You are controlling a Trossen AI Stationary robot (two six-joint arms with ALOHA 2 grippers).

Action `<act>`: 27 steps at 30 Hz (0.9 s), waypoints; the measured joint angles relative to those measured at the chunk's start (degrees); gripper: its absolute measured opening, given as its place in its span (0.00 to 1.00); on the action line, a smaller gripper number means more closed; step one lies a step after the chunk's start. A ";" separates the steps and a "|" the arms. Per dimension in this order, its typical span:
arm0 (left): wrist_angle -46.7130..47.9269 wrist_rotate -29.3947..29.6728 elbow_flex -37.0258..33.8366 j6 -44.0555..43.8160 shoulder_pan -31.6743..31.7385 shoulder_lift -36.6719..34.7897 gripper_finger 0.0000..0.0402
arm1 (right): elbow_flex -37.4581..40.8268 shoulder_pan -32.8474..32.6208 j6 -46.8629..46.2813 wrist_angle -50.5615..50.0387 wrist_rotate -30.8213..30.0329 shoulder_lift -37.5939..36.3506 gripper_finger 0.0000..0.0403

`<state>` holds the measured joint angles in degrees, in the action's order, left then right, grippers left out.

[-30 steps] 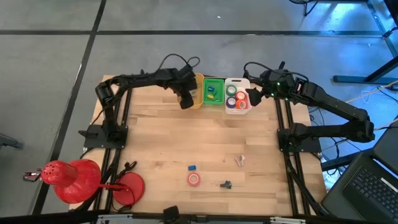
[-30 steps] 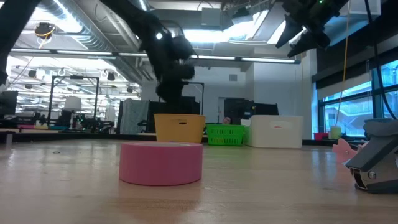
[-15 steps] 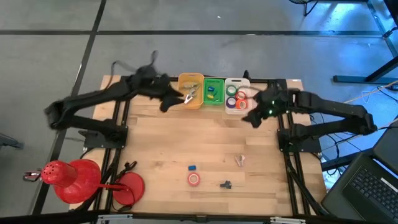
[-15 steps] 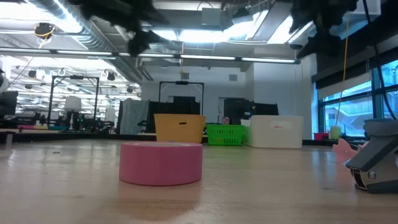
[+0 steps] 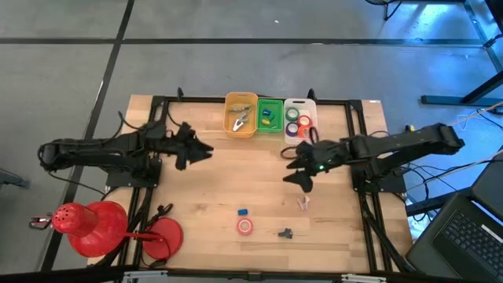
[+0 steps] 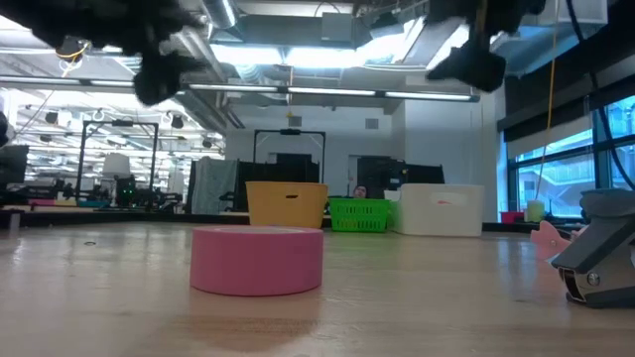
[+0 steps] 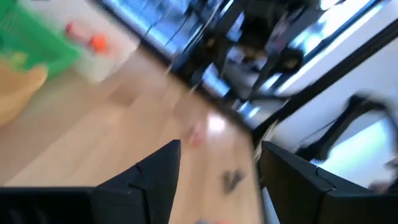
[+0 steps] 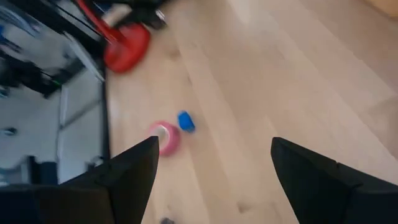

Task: Pick and place Stapler, Stapler remover, tape
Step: Put the blue stapler into the green bin

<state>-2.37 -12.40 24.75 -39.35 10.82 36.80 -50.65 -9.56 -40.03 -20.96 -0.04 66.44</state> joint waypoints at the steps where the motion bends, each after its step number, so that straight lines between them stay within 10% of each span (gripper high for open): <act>1: 2.53 0.89 -0.19 1.59 -1.09 0.16 0.52 | 0.00 0.00 -0.03 -0.26 0.05 1.24 0.77; 13: 8.91 2.84 -0.26 13.00 -9.70 16.56 0.51 | 0.04 3.43 1.90 -2.91 -6.32 3.99 0.77; 27: -24.70 10.23 -0.22 2.42 -23.70 47.40 0.46 | 0.02 7.64 5.38 -2.99 -7.92 3.98 0.77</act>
<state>-27.08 -2.17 24.53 -36.93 -12.88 84.19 -50.63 -1.92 -34.66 -23.95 -7.96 70.41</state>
